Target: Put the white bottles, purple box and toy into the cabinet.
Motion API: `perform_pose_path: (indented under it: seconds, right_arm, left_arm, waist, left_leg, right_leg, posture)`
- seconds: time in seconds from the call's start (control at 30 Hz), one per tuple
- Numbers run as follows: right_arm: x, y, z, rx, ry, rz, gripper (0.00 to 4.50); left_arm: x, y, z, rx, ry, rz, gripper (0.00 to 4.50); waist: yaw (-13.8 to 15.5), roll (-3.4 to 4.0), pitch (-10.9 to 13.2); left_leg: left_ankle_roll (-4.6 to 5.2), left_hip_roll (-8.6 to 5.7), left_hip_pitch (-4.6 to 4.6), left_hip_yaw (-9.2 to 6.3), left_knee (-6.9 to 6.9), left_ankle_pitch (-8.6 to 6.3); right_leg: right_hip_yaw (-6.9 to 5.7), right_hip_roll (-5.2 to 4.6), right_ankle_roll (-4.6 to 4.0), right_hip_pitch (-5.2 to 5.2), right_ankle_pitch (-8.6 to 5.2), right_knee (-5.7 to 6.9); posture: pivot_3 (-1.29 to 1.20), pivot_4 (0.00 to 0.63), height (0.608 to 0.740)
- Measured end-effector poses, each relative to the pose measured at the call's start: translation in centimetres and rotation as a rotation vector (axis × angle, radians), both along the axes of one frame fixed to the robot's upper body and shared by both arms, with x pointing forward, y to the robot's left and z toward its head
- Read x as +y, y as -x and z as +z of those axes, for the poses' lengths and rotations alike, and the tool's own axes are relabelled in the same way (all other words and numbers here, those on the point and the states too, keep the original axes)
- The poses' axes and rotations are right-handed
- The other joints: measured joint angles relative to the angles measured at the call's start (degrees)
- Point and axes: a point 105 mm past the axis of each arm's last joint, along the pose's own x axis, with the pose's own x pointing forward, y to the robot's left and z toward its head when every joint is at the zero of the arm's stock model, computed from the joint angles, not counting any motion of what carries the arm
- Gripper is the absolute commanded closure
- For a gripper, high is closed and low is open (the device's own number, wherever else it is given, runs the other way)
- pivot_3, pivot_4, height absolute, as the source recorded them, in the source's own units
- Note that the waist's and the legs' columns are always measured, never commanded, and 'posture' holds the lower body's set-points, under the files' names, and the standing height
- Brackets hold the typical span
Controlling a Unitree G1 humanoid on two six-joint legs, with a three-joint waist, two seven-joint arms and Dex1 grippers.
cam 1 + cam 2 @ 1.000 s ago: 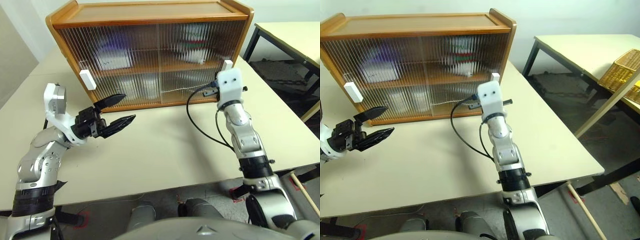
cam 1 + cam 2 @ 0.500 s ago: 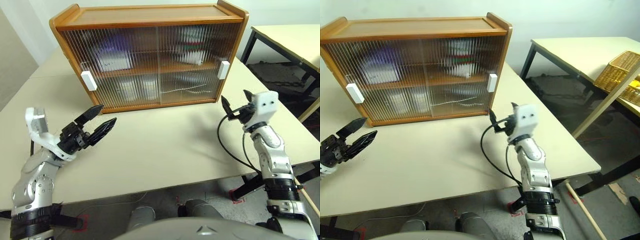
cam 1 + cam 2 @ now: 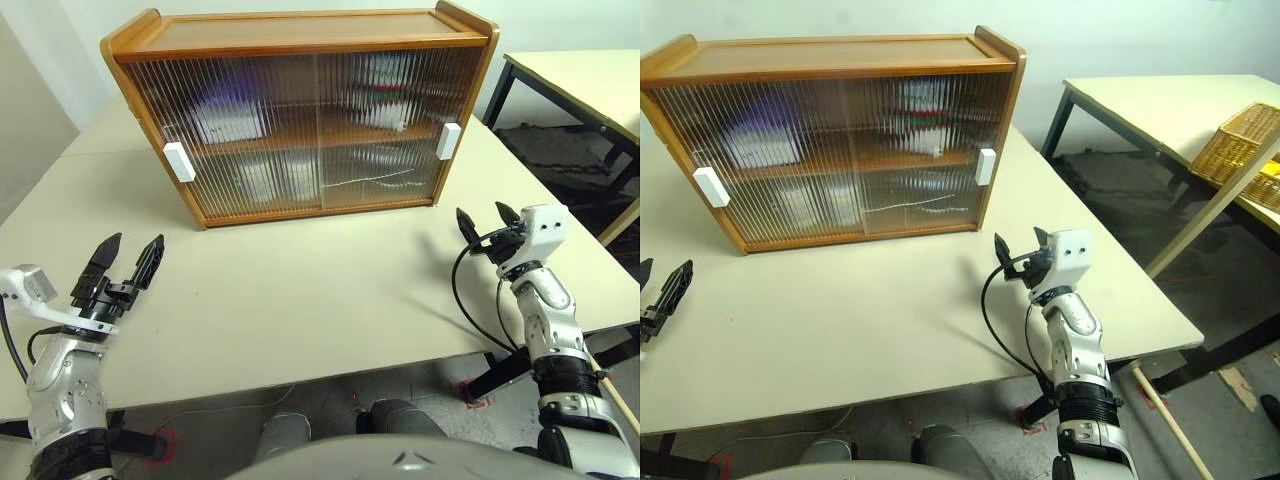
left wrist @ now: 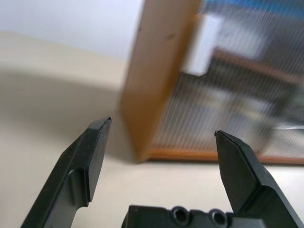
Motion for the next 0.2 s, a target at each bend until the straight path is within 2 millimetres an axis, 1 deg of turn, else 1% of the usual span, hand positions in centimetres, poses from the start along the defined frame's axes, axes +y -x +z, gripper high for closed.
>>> perform_pose_path:
  seconds: [0.2]
  right_arm:
    - [-0.54,0.1,-0.32,-0.001,0.013,-0.023,0.02]
  left_arm:
    - [1.14,-0.45,-0.87,0.022,-0.061,0.096,0.0]
  waist:
    - [-0.3,-0.02,0.0]
  left_leg:
    - [0.02,-0.02,0.21,-0.01,0.0,0.01]
  right_leg:
    - [0.01,0.0,0.01,0.21,0.01,-0.01]
  posture:
    - [-0.07,0.003,0.74]
